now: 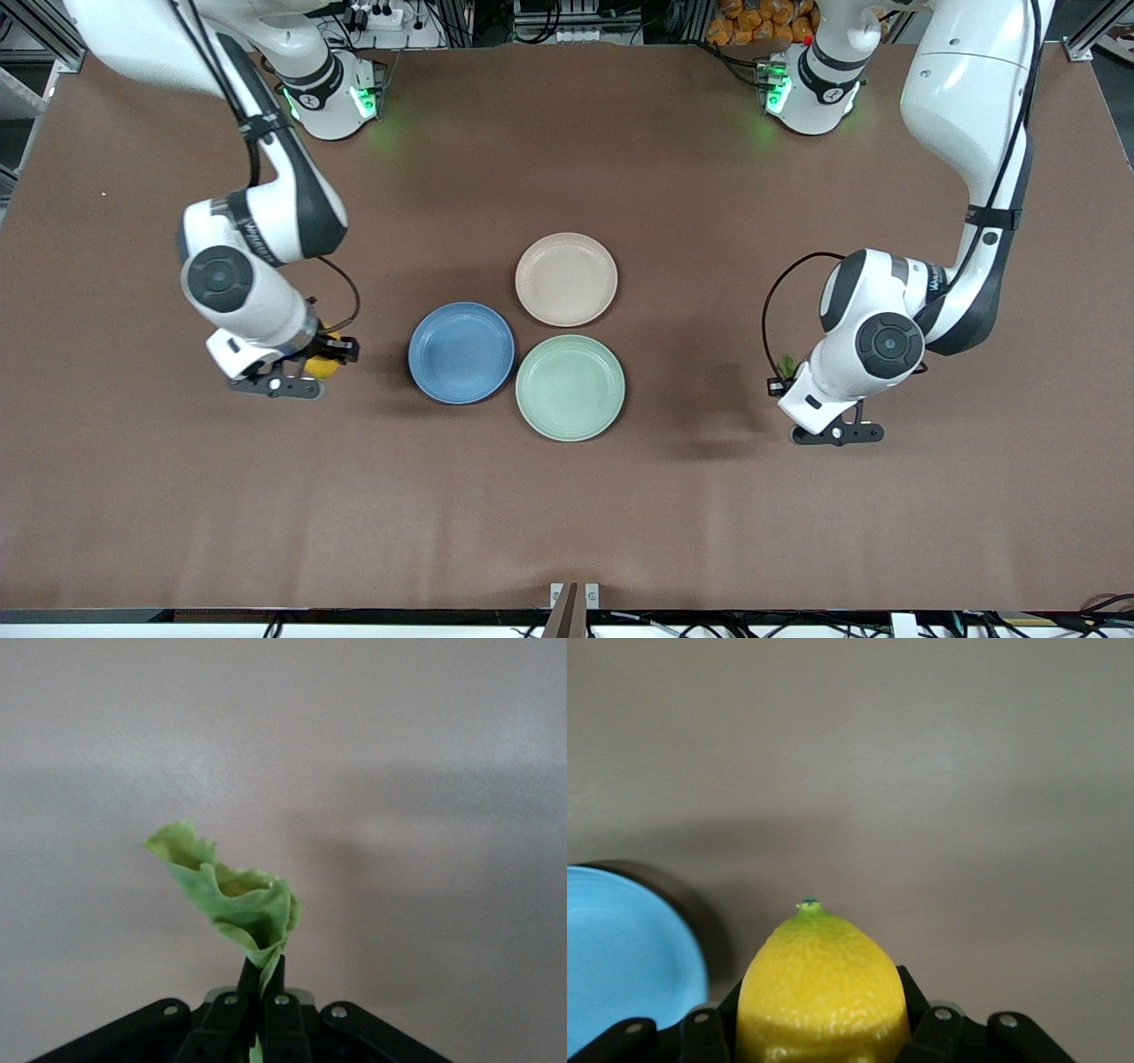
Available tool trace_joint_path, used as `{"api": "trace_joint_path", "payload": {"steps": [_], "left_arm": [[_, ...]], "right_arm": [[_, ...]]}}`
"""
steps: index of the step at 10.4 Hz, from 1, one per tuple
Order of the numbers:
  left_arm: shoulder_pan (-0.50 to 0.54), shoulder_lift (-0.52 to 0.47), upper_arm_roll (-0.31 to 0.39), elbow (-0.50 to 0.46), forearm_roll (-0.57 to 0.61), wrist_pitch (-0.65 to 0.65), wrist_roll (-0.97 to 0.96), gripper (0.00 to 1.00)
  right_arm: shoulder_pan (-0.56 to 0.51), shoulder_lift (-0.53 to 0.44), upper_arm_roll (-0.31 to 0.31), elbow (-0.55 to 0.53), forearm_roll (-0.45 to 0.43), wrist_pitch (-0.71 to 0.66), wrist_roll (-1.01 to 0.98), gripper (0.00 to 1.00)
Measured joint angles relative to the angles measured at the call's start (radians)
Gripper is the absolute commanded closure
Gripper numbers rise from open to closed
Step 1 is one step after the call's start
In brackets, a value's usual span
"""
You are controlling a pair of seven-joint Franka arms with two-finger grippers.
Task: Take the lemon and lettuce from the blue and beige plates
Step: 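Lift the lettuce with the left gripper while the right gripper lifts the lemon, then lower the lettuce with the left gripper while the right gripper lowers the lemon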
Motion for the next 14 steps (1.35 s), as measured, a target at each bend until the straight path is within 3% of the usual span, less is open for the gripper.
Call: {"api": "trace_joint_path", "payload": {"steps": [1, 5, 7, 10, 14], "left_arm": [[-0.001, 0.009, 0.000, -0.001, 0.009, 0.000, 0.001, 0.00], [0.011, 0.018, 0.002, 0.000, 0.043, 0.001, 0.001, 0.00], [0.066, 0.009, -0.013, -0.014, 0.032, 0.001, 0.001, 0.00], [0.204, -0.056, -0.107, -0.092, 0.027, 0.007, 0.001, 0.00], [0.431, -0.160, -0.298, -0.275, 0.026, 0.101, 0.001, 0.00]], "right_arm": [[-0.013, -0.015, -0.030, -0.003, 0.011, -0.013, -0.075, 0.84], [-0.048, -0.055, -0.101, -0.083, 0.038, -0.008, -0.286, 0.84], [-0.063, -0.076, -0.130, -0.138, 0.104, 0.047, -0.398, 0.85], [-0.078, -0.082, -0.153, -0.267, 0.118, 0.234, -0.442, 0.87], [-0.079, -0.057, -0.154, -0.360, 0.118, 0.394, -0.442, 0.87]]}}
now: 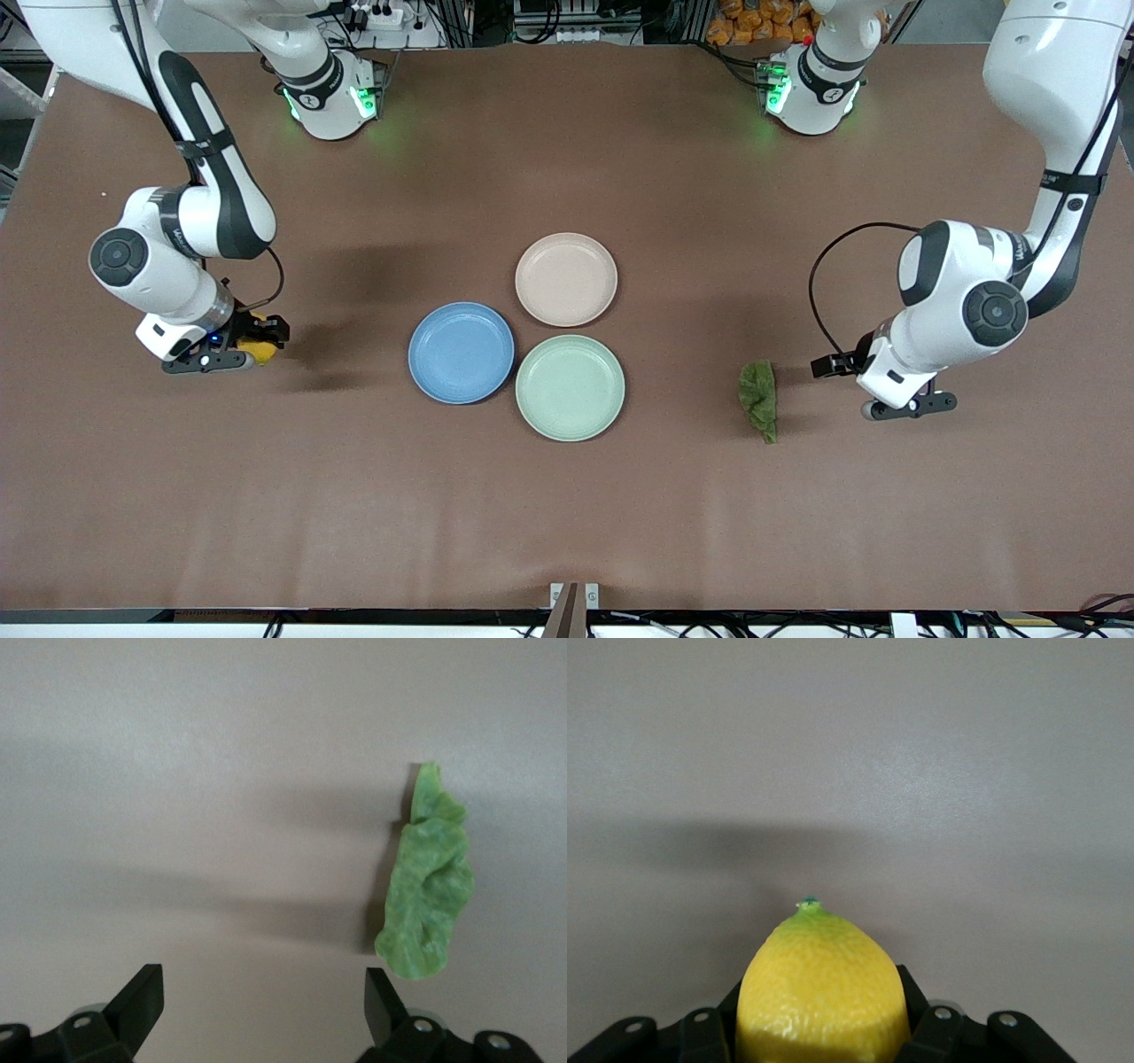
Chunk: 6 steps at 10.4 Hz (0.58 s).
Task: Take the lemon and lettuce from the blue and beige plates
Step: 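Lower the lettuce with the left gripper while the right gripper lowers the lemon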
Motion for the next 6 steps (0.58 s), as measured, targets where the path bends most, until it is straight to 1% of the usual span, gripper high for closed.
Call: {"api": "trace_joint_path", "payload": {"steps": [2, 4, 5, 6], "left_arm": [[0.006, -0.016, -0.022, -0.013, 0.000, 0.004, 0.000, 0.00], [0.003, -0.029, -0.038, -0.013, 0.000, 0.004, 0.000, 0.00], [0.003, -0.036, -0.040, -0.013, 0.008, 0.004, 0.000, 0.00], [0.003, -0.041, -0.040, -0.013, 0.028, 0.002, 0.000, 0.00]], "right_arm": [[0.000, 0.030, 0.000, -0.008, 0.000, 0.035, 0.000, 0.86], [0.000, 0.069, 0.000, -0.010, 0.000, 0.073, 0.000, 0.77], [0.000, 0.088, 0.000, -0.010, 0.000, 0.093, 0.000, 0.65], [0.000, 0.102, 0.000, -0.010, 0.001, 0.109, 0.000, 0.37]]}}
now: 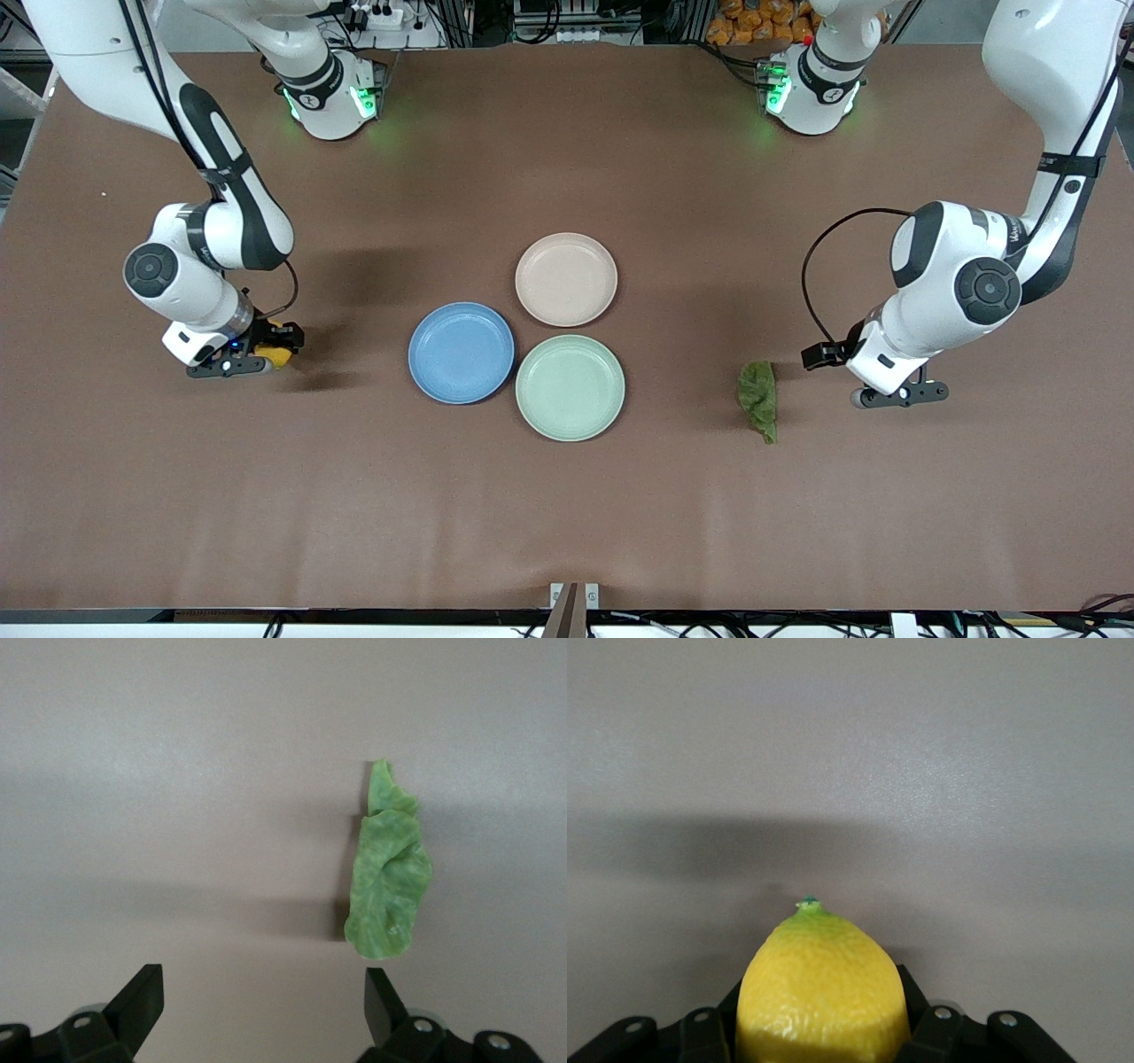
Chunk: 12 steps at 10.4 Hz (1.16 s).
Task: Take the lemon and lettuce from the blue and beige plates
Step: 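Lower the lettuce with the left gripper while the right gripper lowers the lemon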
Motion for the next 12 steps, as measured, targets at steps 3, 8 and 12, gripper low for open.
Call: {"api": "trace_joint_path", "payload": {"steps": [3, 8, 12], "left_arm": [[-0.040, -0.007, 0.039, -0.001, 0.031, -0.039, 0.017, 0.00], [-0.333, -0.076, 0.328, -0.055, 0.032, -0.100, 0.041, 0.00], [-0.325, -0.175, 0.336, -0.163, -0.050, -0.100, 0.053, 0.00]], "right_arm": [[-0.001, 0.006, -0.001, 0.000, 0.016, 0.007, 0.003, 0.08], [-0.001, 0.006, 0.000, 0.003, 0.075, 0.007, 0.002, 0.01], [-0.001, -0.016, -0.013, 0.041, 0.077, -0.074, -0.001, 0.00]]}}
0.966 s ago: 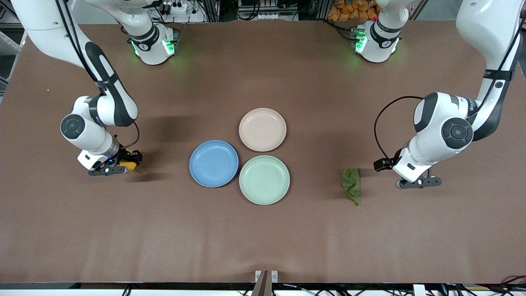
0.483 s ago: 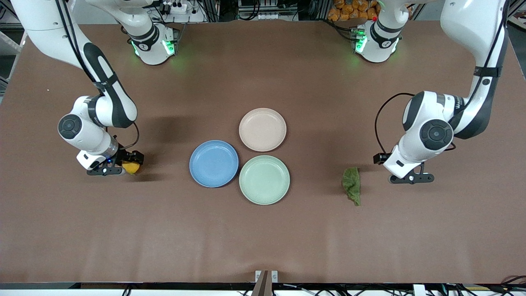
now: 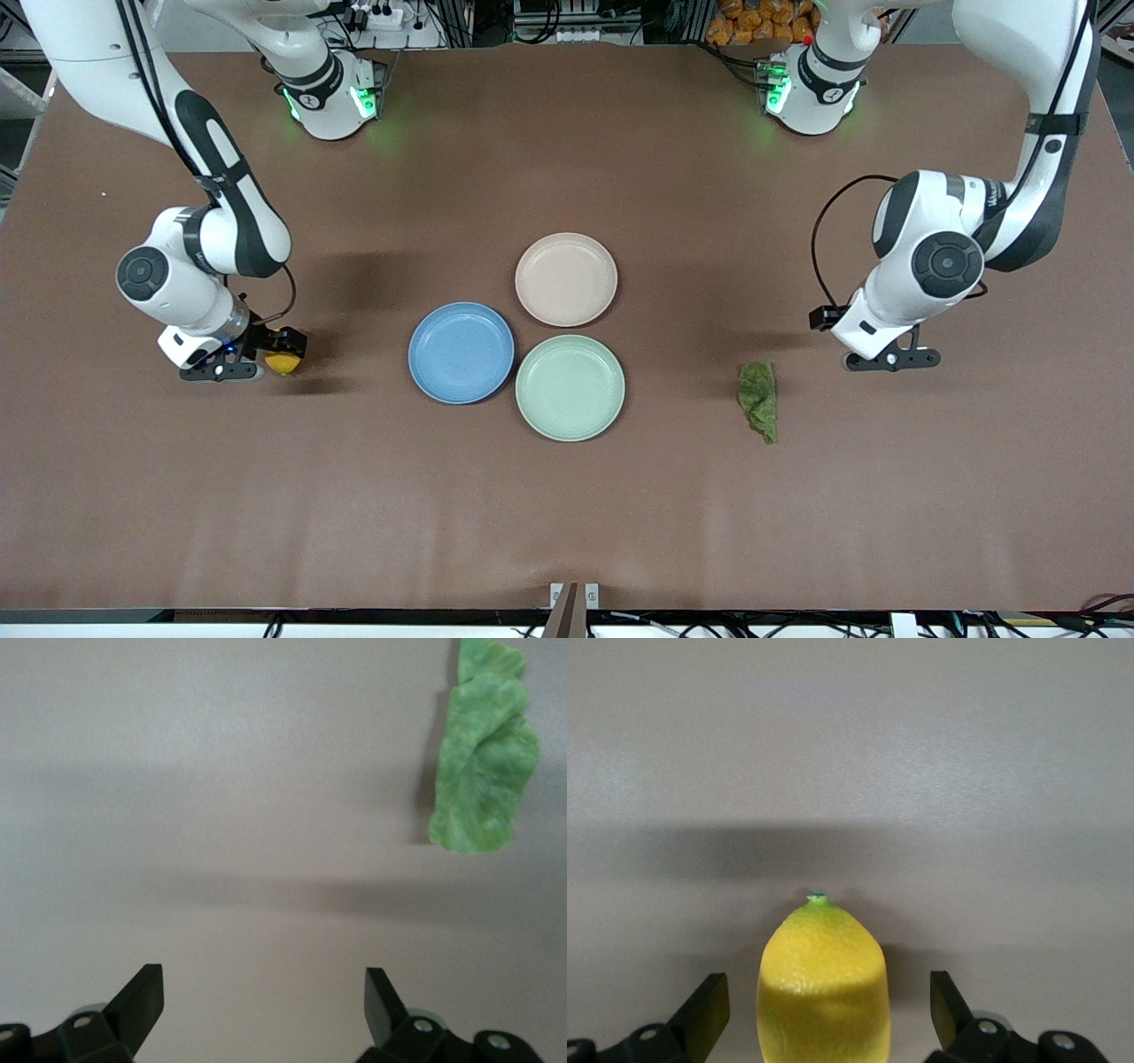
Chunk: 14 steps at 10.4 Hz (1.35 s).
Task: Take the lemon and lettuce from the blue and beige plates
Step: 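Lower the lettuce with the left gripper while the right gripper lowers the lemon, then open both grippers and raise them away from the lettuce and lemon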
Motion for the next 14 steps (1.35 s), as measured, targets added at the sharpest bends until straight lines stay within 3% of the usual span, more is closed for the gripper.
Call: {"api": "trace_joint_path", "payload": {"steps": [4, 6, 10, 14], "left_arm": [[0.009, -0.085, -0.011, -0.047, -0.046, 0.000, 0.018, 0.00], [0.011, -0.127, -0.011, -0.036, -0.124, 0.006, 0.022, 0.00], [0.011, -0.207, -0.014, 0.061, -0.191, -0.011, 0.067, 0.00], [0.015, -0.224, -0.014, 0.262, -0.191, -0.195, 0.155, 0.00]], "right_arm": [[0.002, -0.098, -0.004, 0.055, 0.001, -0.177, -0.001, 0.00], [0.013, -0.136, -0.004, 0.064, 0.002, -0.236, 0.000, 0.00], [0.031, -0.212, -0.003, 0.203, 0.003, -0.542, 0.035, 0.00], [0.058, -0.235, -0.003, 0.427, 0.003, -0.837, 0.136, 0.00]]}}
